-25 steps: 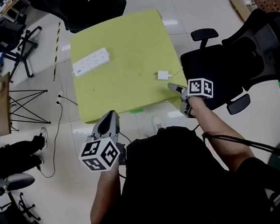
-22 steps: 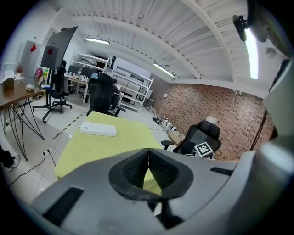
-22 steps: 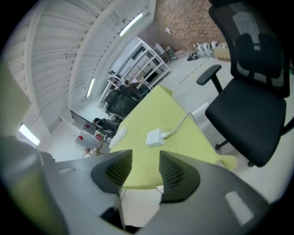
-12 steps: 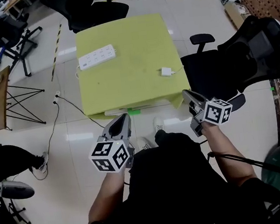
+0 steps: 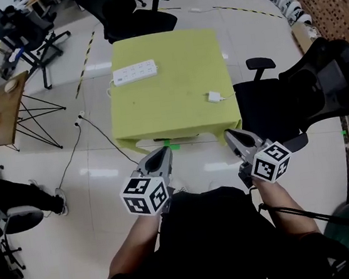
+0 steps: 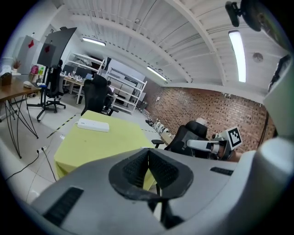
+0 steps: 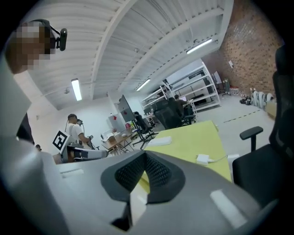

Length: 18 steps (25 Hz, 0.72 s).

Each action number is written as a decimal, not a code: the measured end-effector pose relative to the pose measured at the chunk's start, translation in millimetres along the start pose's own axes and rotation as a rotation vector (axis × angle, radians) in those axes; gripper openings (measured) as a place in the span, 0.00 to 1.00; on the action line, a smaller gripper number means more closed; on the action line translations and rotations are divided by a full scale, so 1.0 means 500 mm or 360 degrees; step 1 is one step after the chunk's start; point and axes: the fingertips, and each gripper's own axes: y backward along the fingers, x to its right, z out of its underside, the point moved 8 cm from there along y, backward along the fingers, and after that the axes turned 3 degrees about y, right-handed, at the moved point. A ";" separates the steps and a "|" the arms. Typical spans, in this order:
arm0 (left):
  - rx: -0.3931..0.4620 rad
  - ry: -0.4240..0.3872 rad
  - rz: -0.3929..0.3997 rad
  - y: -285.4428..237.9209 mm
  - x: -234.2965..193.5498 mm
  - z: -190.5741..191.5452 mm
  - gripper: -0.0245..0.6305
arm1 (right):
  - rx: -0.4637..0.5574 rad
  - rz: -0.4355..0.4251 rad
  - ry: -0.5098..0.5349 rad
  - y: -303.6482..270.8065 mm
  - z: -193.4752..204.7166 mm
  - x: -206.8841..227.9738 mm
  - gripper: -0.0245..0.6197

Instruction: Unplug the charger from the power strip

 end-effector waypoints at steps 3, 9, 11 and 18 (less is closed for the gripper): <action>0.0037 0.0025 -0.0041 0.010 0.024 -0.001 0.05 | -0.0026 -0.0062 0.0057 0.012 -0.009 -0.010 0.04; 0.0017 0.0033 -0.0087 0.022 0.079 0.035 0.05 | -0.0023 -0.0154 0.0119 0.051 -0.023 -0.017 0.04; 0.0035 0.0038 -0.0110 0.025 0.088 0.037 0.05 | -0.0019 -0.0184 0.0131 0.056 -0.028 -0.015 0.04; 0.0084 0.0009 -0.0164 0.024 0.098 0.029 0.05 | -0.0001 -0.0229 0.0152 0.066 -0.030 -0.004 0.04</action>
